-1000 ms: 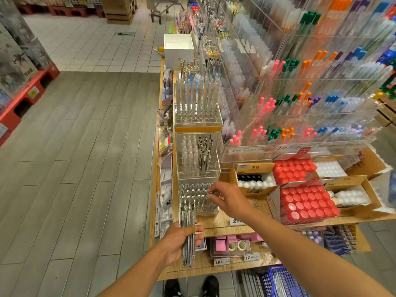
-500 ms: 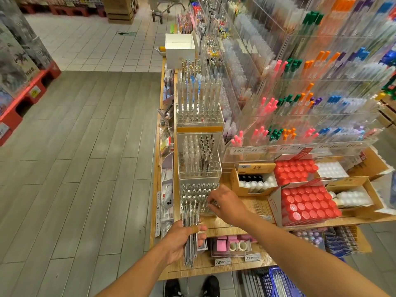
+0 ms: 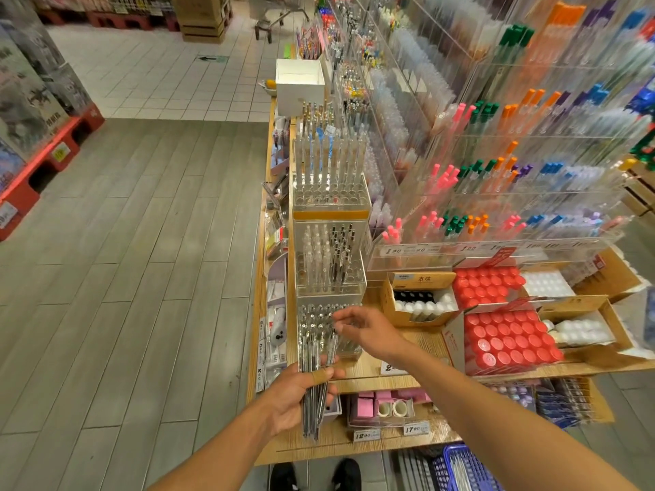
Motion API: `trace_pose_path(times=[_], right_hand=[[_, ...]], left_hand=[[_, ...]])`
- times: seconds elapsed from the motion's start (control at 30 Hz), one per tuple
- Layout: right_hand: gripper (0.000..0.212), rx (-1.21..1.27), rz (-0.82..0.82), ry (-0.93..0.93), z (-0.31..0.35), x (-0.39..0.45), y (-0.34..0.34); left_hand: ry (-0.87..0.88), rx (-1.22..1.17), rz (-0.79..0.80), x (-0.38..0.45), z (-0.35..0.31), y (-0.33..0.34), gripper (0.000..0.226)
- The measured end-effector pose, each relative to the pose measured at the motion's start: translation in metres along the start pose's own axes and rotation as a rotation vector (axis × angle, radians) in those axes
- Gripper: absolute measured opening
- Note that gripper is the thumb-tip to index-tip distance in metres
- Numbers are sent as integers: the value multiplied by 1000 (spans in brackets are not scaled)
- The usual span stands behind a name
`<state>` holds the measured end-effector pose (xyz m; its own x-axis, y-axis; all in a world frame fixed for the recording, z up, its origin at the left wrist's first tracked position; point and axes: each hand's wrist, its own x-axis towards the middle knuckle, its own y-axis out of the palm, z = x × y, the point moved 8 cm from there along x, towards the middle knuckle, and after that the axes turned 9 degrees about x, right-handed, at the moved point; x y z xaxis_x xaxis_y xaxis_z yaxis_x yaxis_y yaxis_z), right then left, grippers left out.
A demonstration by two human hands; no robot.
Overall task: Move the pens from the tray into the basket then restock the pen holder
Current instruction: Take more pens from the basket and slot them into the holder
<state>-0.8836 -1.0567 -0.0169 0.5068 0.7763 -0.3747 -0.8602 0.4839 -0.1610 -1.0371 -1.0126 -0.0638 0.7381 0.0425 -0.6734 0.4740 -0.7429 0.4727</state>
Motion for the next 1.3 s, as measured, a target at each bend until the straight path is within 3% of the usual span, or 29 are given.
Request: trace_pose_path(times=[0.2, 0.47, 0.57, 0.73, 0.83, 1.1, 1.3], right_hand=[[23, 201, 260, 134, -11, -13, 12], [31, 325, 302, 112, 0, -14, 21], [26, 345, 258, 53, 13, -14, 18], [7, -105, 60, -201, 42, -17, -3], [8, -223, -19, -264, 48, -19, -10], [8, -58, -22, -180, 39, -15, -8], [23, 129, 76, -74, 33, -16, -8]], left_hand=[[36, 10, 49, -3, -9, 1, 47], [29, 5, 66, -5, -14, 0, 38], [26, 24, 25, -2, -14, -3, 44], [34, 107, -211, 4, -16, -26, 41], [9, 75, -276, 3, -12, -38, 32], [-10, 8, -187, -3, -9, -22, 37], [-23, -2, -165, -1, -7, -20, 36]])
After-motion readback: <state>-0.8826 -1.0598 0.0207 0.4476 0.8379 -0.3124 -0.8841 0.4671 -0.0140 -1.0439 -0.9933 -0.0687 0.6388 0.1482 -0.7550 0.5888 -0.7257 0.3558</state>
